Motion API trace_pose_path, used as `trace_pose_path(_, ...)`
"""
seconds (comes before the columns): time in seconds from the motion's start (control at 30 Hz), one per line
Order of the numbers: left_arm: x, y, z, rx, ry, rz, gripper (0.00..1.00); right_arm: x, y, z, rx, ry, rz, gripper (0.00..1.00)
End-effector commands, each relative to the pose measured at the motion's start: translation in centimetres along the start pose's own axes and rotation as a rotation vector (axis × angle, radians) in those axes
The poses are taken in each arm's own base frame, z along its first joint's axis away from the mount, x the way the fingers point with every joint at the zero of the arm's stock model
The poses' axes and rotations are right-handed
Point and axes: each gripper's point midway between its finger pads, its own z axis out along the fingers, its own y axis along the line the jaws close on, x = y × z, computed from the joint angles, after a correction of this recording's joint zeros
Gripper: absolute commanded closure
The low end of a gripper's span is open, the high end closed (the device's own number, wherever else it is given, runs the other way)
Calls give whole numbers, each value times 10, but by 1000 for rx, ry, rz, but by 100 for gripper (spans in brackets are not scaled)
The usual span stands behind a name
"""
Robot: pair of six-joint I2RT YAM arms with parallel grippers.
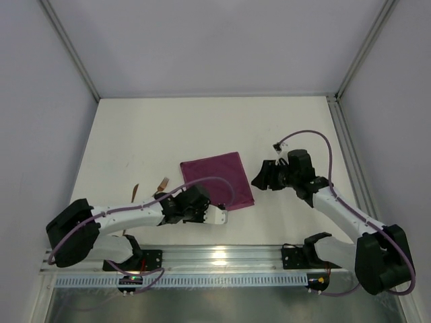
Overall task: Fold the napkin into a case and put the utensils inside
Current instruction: Pick up the upper triangle-folded napkin from the center of the board.
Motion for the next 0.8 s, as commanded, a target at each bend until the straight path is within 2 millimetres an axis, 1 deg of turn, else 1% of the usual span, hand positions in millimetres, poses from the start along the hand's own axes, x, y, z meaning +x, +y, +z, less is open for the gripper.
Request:
trace_pose_path(0.0,10,9,-8,-28,-20,-35,100,-35,28,-6,-119,-102,-145,38)
trace_pose_path(0.07,12,10,-12,-28,-39,-56,100,-35,15,1,-26,-63,-18,38)
trace_pose_path(0.1,13,9,-13,-26,-41,-57,100,-22,5,3,28,7,31,39)
trace_pose_path(0.13,13,7,-14,-15,-46,-55,100,-15,0,11,51,61,60,41)
trace_pose_path(0.17,13,5,-14,-7,-46,-54,100,-8,2,15,45,84,55,42)
trace_pose_path(0.2,16,1,-15,12,-37,-47,100,1,12,22,12,98,8,42)
trace_pose_path(0.23,17,0,-15,16,-33,-45,100,3,18,24,-3,96,-31,42)
trace_pose_path(0.27,19,-1,-14,18,-22,-44,100,3,26,24,-29,85,-100,41)
trace_pose_path(0.3,21,-1,-14,20,-13,-41,100,-4,39,24,-69,52,-160,41)
trace_pose_path(0.33,23,0,-14,14,-5,-40,100,-14,60,19,-142,-17,-271,40)
trace_pose_path(0.37,22,2,-15,6,-7,-39,100,-11,67,14,-173,-21,-283,40)
trace_pose_path(0.4,22,3,-16,-2,-9,-42,100,-20,75,12,-228,-103,-366,40)
trace_pose_path(0.43,21,5,-18,-9,-13,-50,100,-26,82,6,-265,-158,-419,40)
trace_pose_path(0.47,20,8,-20,-18,-22,-60,100,-43,103,-11,-349,-277,-507,39)
trace_pose_path(0.5,19,10,-21,-25,-28,-69,100,-36,102,-15,-373,-307,-607,38)
trace_pose_path(0.53,18,14,-25,-41,-40,-81,100,-38,107,-21,-395,-351,-680,38)
trace_pose_path(0.57,18,17,-28,-51,-46,-86,100,-42,117,-36,-436,-415,-763,34)
trace_pose_path(0.6,18,18,-29,-59,-52,-89,100,-42,116,-40,-431,-449,-898,31)
trace_pose_path(0.63,16,22,-33,-72,-67,-99,100,-43,119,-46,-441,-474,-982,28)
trace_pose_path(0.67,13,22,-35,-67,-85,-103,100,-26,120,-48,-490,-419,-1056,26)
trace_pose_path(0.7,12,22,-36,-65,-94,-106,100,-37,126,-57,-485,-462,-1267,25)
trace_pose_path(0.73,13,21,-38,-61,-96,-115,100,-30,121,-57,-490,-403,-1338,25)
trace_pose_path(0.77,11,21,-39,-60,-103,-124,100,-5,103,-54,-498,-239,-1340,25)
